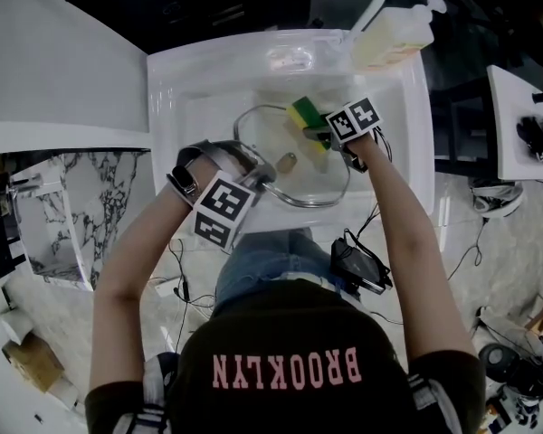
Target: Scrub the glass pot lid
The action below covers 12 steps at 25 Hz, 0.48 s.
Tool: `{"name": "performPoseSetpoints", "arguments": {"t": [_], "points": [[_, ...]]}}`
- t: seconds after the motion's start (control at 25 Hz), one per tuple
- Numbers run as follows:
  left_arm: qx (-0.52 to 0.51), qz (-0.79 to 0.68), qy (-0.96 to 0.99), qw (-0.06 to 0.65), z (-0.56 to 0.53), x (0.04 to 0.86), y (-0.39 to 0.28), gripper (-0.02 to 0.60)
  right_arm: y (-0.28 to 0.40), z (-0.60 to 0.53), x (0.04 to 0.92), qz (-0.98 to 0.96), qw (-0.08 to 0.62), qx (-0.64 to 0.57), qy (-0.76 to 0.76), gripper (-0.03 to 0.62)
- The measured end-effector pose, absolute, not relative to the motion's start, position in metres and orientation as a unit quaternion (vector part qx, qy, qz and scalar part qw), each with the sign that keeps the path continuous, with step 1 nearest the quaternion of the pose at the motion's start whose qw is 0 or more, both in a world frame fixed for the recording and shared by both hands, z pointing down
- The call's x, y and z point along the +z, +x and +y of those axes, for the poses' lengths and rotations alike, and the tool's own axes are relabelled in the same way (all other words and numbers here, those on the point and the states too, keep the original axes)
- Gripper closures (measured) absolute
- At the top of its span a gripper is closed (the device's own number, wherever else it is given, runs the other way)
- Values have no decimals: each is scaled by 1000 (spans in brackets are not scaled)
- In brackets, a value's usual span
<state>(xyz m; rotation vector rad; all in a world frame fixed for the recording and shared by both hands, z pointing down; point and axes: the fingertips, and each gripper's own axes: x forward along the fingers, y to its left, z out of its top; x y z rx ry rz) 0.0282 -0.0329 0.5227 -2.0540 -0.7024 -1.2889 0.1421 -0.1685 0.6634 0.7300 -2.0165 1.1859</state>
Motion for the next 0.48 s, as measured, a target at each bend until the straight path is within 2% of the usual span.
{"name": "performPoseSetpoints", "arguments": {"t": [0.28,0.48], "points": [[-489,-261,-774,306,-35,524,31,543,155,-182,616,-793,166,476,342,304],[-490,-257,-774,307,-36,525,33,543,162,-172,586,-807,119,464,345,304]]}}
